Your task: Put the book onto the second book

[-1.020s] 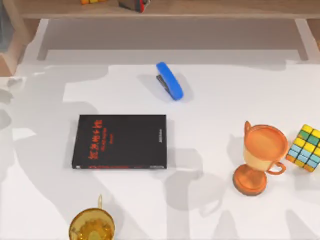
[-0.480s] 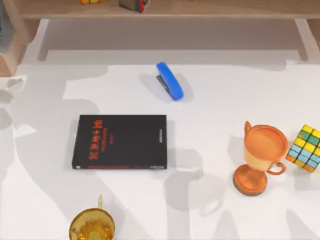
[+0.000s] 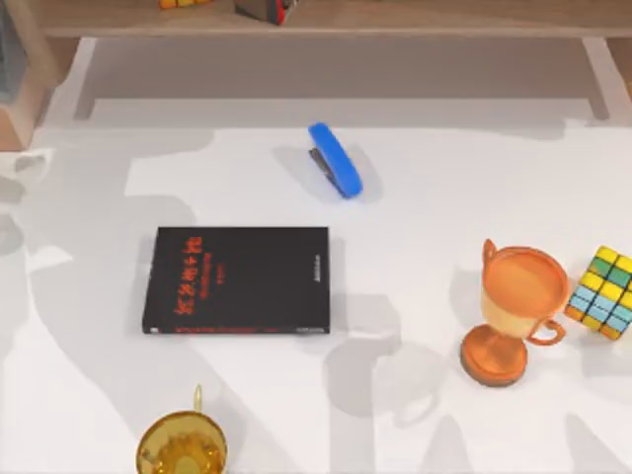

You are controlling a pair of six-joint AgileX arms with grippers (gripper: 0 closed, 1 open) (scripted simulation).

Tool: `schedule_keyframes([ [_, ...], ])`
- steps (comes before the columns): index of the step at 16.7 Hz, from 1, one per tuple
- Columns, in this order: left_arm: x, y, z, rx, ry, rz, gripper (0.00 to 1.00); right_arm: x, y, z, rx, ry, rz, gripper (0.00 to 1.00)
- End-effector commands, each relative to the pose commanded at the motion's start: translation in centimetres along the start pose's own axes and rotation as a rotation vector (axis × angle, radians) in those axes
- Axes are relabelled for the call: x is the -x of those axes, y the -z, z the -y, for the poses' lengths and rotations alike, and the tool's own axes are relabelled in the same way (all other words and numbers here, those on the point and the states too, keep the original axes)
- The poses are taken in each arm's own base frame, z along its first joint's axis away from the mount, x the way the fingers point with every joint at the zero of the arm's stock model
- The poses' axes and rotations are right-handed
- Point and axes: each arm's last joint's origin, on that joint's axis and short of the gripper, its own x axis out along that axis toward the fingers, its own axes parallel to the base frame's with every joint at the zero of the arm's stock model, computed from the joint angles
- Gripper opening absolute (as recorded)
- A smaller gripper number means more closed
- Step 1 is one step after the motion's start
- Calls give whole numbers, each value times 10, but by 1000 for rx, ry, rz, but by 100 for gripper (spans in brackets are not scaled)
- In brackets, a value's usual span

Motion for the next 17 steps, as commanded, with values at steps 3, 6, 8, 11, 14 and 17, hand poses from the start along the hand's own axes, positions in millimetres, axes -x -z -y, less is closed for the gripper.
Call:
schedule_keyframes([
  [3, 0, 0, 0, 0, 0, 0, 0, 0, 0, 0, 0, 0, 0, 100],
  [6, 0, 0, 0, 0, 0, 0, 0, 0, 0, 0, 0, 0, 0, 100],
  [8, 0, 0, 0, 0, 0, 0, 0, 0, 0, 0, 0, 0, 0, 100],
  [11, 2, -2, -1, -2, -3, 2, 0, 0, 0, 0, 0, 0, 0, 100],
  [14, 9, -9, -1, -2, -3, 2, 0, 0, 0, 0, 0, 0, 0, 100],
  [17, 11, -11, -1, -2, -3, 2, 0, 0, 0, 0, 0, 0, 0, 100],
])
